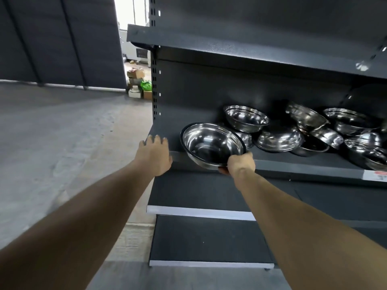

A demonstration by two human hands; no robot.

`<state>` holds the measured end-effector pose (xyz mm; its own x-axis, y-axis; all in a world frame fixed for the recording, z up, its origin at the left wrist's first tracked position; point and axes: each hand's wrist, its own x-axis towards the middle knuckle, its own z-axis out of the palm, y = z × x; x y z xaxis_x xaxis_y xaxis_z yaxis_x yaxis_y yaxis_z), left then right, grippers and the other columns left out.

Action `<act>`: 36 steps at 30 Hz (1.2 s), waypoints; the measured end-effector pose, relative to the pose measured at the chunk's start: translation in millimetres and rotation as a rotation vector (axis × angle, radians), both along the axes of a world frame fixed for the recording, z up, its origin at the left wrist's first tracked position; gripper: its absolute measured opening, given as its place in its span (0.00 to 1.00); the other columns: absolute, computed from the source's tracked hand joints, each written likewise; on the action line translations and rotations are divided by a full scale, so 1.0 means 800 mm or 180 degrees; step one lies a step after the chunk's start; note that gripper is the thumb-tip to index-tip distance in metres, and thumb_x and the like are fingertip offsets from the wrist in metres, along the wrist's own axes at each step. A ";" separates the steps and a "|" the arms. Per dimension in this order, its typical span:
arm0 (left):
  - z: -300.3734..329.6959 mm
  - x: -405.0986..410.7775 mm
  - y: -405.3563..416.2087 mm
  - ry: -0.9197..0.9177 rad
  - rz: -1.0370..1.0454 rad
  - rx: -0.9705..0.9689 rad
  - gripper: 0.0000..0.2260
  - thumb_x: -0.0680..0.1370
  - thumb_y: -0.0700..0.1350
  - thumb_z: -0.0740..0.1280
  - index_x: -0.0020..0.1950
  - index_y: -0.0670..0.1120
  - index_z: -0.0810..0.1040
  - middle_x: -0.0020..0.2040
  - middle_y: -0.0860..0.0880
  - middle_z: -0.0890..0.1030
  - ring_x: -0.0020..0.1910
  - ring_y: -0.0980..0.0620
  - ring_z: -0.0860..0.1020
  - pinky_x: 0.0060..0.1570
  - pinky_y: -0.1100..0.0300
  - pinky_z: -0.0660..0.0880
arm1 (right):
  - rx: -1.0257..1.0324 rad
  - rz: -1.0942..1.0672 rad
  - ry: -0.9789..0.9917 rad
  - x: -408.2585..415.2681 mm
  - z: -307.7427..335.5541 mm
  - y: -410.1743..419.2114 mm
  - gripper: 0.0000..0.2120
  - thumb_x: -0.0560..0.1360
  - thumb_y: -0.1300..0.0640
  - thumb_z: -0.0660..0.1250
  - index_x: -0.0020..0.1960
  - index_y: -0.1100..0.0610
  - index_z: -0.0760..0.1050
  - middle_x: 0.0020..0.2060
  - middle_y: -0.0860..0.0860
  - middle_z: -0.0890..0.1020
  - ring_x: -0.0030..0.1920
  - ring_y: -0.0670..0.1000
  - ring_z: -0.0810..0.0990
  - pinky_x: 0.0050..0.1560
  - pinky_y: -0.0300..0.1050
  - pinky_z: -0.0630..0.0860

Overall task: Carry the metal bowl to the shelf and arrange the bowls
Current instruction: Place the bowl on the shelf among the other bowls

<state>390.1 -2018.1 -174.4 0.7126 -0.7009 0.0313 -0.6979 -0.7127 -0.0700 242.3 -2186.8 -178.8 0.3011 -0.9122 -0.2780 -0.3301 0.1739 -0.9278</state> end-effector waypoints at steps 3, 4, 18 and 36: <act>-0.003 0.022 -0.007 -0.0023 0.0000 0.0013 0.27 0.82 0.52 0.56 0.78 0.41 0.57 0.75 0.40 0.64 0.74 0.40 0.62 0.70 0.46 0.64 | 0.0055 0.0067 -0.0010 0.031 0.000 -0.006 0.25 0.77 0.69 0.54 0.73 0.59 0.63 0.63 0.59 0.77 0.31 0.59 0.85 0.31 0.45 0.83; -0.003 0.029 -0.010 -0.0005 0.0009 0.0028 0.27 0.82 0.52 0.56 0.78 0.41 0.58 0.75 0.40 0.64 0.74 0.40 0.62 0.70 0.46 0.64 | 0.0020 0.0110 0.0014 0.040 -0.001 -0.009 0.26 0.77 0.69 0.54 0.74 0.58 0.63 0.63 0.59 0.77 0.28 0.57 0.84 0.27 0.42 0.81; -0.005 0.094 -0.066 0.0100 0.0480 -0.0053 0.27 0.80 0.52 0.60 0.75 0.42 0.61 0.72 0.42 0.67 0.73 0.41 0.64 0.69 0.46 0.65 | 0.0212 0.0608 -0.0194 0.149 -0.014 -0.083 0.33 0.77 0.72 0.56 0.80 0.55 0.56 0.74 0.59 0.66 0.47 0.61 0.82 0.20 0.42 0.78; -0.009 0.134 -0.078 0.0243 0.0448 -0.0022 0.27 0.81 0.51 0.59 0.77 0.42 0.60 0.74 0.41 0.65 0.75 0.40 0.62 0.72 0.45 0.63 | 0.0258 0.0697 -0.0242 0.197 -0.041 -0.095 0.30 0.80 0.64 0.60 0.79 0.53 0.57 0.69 0.56 0.73 0.38 0.51 0.80 0.26 0.41 0.82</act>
